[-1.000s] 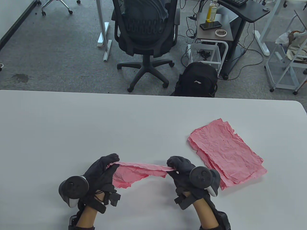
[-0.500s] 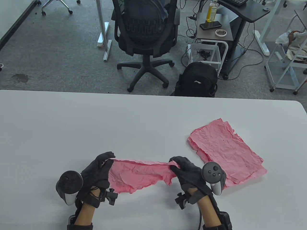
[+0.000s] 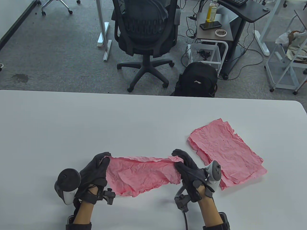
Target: Flatten crumpled papers and stack
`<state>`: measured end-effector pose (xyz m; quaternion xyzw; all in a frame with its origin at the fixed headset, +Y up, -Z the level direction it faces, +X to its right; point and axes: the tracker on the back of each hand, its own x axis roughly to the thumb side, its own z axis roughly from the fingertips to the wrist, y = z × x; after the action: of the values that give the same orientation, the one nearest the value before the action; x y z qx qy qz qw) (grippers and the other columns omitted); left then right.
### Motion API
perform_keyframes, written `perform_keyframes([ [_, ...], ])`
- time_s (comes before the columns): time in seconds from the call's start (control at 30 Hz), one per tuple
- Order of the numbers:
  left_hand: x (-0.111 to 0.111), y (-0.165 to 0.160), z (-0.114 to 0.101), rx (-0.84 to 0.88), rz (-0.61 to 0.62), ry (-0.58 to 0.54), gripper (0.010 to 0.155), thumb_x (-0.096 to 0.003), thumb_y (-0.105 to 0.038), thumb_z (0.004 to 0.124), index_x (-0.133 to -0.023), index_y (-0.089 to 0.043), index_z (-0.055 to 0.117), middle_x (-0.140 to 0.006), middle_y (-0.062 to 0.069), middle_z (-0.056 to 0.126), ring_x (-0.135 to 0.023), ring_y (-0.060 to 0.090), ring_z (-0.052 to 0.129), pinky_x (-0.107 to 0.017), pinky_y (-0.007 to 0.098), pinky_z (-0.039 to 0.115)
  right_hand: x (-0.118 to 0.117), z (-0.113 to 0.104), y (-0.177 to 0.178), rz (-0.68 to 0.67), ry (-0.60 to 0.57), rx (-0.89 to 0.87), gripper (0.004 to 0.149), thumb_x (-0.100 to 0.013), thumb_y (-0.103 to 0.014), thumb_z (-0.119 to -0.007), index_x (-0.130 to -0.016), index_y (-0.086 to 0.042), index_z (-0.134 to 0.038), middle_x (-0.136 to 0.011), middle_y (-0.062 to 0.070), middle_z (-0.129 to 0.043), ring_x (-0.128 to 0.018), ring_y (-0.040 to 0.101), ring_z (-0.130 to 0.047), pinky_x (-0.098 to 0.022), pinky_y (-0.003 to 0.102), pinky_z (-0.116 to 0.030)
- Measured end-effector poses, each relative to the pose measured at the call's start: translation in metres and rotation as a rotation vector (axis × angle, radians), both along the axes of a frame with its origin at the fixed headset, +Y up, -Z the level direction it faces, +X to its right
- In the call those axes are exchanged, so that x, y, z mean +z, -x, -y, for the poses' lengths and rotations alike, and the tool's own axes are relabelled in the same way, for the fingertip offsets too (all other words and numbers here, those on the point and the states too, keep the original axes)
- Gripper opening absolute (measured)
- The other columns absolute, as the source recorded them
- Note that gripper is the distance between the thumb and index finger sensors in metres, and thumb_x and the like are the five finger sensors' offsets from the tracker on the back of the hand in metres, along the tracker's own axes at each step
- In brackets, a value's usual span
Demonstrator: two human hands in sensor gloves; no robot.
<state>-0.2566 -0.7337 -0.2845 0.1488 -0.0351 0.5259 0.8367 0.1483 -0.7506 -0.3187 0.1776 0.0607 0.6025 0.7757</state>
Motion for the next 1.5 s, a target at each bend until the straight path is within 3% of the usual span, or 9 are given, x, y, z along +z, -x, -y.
perform_keyframes([
  [0.2,-0.001,-0.003,0.0,0.041,0.103,-0.03,0.049,-0.0543,-0.051,0.073,-0.097,-0.029,0.078,-0.08,-0.003,0.092,-0.069,0.023,0.102,-0.067,0.051,0.074,0.002,-0.003,-0.01,0.171,-0.052,0.164,0.041,-0.055,-0.038,-0.077,-0.092,-0.02,-0.076,-0.054,0.001,-0.087,-0.032,0.016,-0.096,-0.032,0.044,-0.084],
  [0.3,-0.003,-0.011,0.004,0.114,0.2,0.024,0.084,-0.0492,-0.069,0.074,-0.114,-0.024,0.046,-0.107,0.006,0.065,-0.095,0.034,0.08,-0.072,0.058,0.063,0.004,-0.001,-0.013,0.339,-0.057,0.051,0.041,-0.054,-0.036,-0.076,-0.091,-0.019,-0.076,-0.054,0.003,-0.094,-0.033,0.023,-0.103,-0.03,0.047,-0.087],
  [0.6,-0.009,-0.049,0.039,0.228,0.531,0.378,0.125,-0.0442,-0.084,0.071,-0.104,-0.013,-0.012,-0.115,0.018,0.003,-0.111,0.051,0.036,-0.075,0.067,0.049,0.004,0.004,-0.002,0.205,-0.051,-0.168,0.044,-0.057,-0.037,-0.068,-0.097,-0.02,-0.066,-0.06,0.001,-0.093,-0.039,0.021,-0.104,-0.033,0.045,-0.089],
  [0.7,-0.012,-0.056,0.041,0.33,0.666,0.387,0.119,-0.0468,-0.082,0.071,-0.109,-0.017,-0.006,-0.118,0.015,0.009,-0.112,0.048,0.04,-0.076,0.065,0.05,0.005,0.006,0.005,0.153,-0.05,-0.168,0.047,-0.056,-0.037,-0.069,-0.099,-0.018,-0.062,-0.061,0.002,-0.092,-0.041,0.022,-0.104,-0.035,0.046,-0.088],
  [0.8,-0.014,-0.055,0.036,0.414,0.713,0.354,0.064,-0.057,-0.057,0.073,-0.112,-0.03,0.055,-0.11,0.001,0.067,-0.097,0.029,0.084,-0.071,0.049,0.072,0.003,0.007,0.009,0.091,-0.013,-0.13,0.056,-0.054,-0.038,-0.076,-0.102,-0.014,-0.057,-0.064,0.004,-0.089,-0.045,0.025,-0.1,-0.038,0.049,-0.085],
  [0.9,-0.014,-0.045,0.03,0.372,0.611,0.274,0.046,-0.0586,-0.044,0.072,-0.103,-0.034,0.068,-0.097,-0.006,0.082,-0.083,0.019,0.097,-0.066,0.04,0.08,0.0,0.009,0.006,-0.107,0.08,0.047,0.065,-0.051,-0.034,-0.083,-0.103,-0.008,-0.054,-0.069,0.01,-0.08,-0.052,0.031,-0.091,-0.045,0.056,-0.076],
  [1.07,-0.015,-0.036,0.023,0.442,0.652,0.191,0.043,-0.0585,-0.04,0.073,-0.101,-0.034,0.07,-0.096,-0.006,0.083,-0.082,0.018,0.097,-0.066,0.04,0.08,-0.003,0.014,-0.001,-0.021,0.126,0.379,0.04,-0.049,-0.028,-0.083,-0.087,-0.013,-0.08,-0.068,0.009,-0.079,-0.06,0.034,-0.087,-0.05,0.06,-0.071],
  [1.27,-0.014,-0.016,0.023,0.266,0.347,0.23,0.042,-0.0544,-0.033,0.078,-0.096,-0.028,0.079,-0.088,0.0,0.092,-0.07,0.023,0.104,-0.056,0.042,0.085,-0.003,0.018,-0.004,0.056,0.104,0.006,0.043,-0.053,-0.026,-0.069,-0.095,-0.025,-0.06,-0.106,0.029,-0.052,-0.088,0.059,-0.064,-0.055,0.069,-0.064],
  [1.5,-0.014,-0.01,0.022,0.21,0.297,0.235,0.042,-0.0524,-0.028,0.081,-0.094,-0.025,0.083,-0.084,0.005,0.094,-0.06,0.024,0.106,-0.049,0.043,0.086,-0.003,0.021,-0.003,0.108,0.138,-0.021,0.042,-0.053,-0.018,-0.066,-0.094,-0.026,-0.06,-0.081,0.015,-0.079,-0.049,0.029,-0.096,-0.037,0.051,-0.082],
])
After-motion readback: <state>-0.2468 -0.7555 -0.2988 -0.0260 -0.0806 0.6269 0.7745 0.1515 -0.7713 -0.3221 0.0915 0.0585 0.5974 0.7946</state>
